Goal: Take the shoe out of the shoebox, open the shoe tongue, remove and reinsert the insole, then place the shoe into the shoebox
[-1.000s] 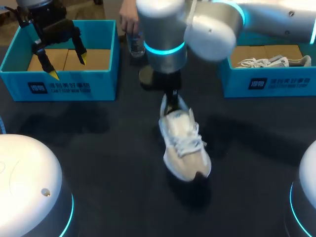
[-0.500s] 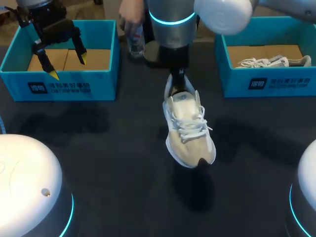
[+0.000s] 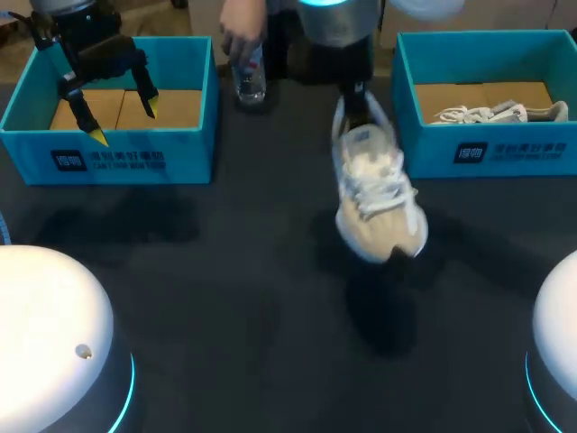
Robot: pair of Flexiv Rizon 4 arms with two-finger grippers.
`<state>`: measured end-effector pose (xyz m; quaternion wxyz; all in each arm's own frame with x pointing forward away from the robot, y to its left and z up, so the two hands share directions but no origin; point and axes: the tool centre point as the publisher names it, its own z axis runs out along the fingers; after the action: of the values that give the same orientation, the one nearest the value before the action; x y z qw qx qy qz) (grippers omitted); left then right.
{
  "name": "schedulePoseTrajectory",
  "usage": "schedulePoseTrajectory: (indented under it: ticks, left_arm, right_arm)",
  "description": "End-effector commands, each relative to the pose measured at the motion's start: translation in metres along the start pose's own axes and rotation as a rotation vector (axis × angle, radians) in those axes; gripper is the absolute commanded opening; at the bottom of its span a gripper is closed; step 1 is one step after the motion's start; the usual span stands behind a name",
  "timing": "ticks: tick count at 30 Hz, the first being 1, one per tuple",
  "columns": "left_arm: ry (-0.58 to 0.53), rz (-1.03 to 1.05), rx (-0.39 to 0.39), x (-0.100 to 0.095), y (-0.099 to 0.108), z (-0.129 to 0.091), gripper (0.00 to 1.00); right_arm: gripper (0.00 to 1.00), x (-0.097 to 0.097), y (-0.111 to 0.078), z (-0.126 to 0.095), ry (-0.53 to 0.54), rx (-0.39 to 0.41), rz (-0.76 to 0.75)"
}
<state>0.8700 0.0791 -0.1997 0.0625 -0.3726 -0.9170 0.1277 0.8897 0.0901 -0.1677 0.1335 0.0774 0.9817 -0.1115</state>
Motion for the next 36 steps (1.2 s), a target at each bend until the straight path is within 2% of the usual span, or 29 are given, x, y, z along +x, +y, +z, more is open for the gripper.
schedulePoseTrajectory:
  ticks: [1, 2, 16, 18, 21, 24, 28, 31, 36]
  left_arm:
    - [0.003, 0.001, -0.002, 0.000, 0.001, 0.000, 1.00]
    - [0.003, 0.001, -0.002, 0.000, 0.001, 0.000, 1.00]
    - [0.003, 0.001, -0.002, 0.000, 0.001, 0.000, 1.00]
    - [0.003, 0.001, -0.002, 0.000, 0.001, 0.000, 1.00]
    - [0.003, 0.001, -0.002, 0.000, 0.001, 0.000, 1.00]
    - [0.003, 0.001, -0.002, 0.000, 0.001, 0.000, 1.00]
    - [0.003, 0.001, -0.002, 0.000, 0.001, 0.000, 1.00]
    - [0.003, 0.001, -0.002, 0.000, 0.001, 0.000, 1.00]
    - [0.003, 0.001, -0.002, 0.000, 0.001, 0.000, 1.00]
  right_arm:
    - [0.00, -0.039, -0.038, -0.008, -0.023, 0.008, -0.010]
    - [0.00, -0.046, -0.042, -0.004, -0.014, 0.036, 0.018]
    - [0.00, -0.046, -0.042, -0.004, -0.014, 0.036, 0.018]
    - [0.00, -0.050, -0.049, -0.004, -0.023, 0.051, 0.024]
    - [0.00, -0.072, -0.081, -0.011, -0.063, 0.111, 0.035]
    - [0.00, -0.093, -0.109, -0.017, -0.075, 0.133, 0.015]
    - [0.00, -0.118, -0.137, -0.006, -0.088, 0.112, -0.044]
    - [0.00, -0.144, -0.164, 0.005, -0.086, 0.086, -0.071]
    - [0.00, -0.183, -0.198, 0.022, -0.092, 0.092, -0.100]
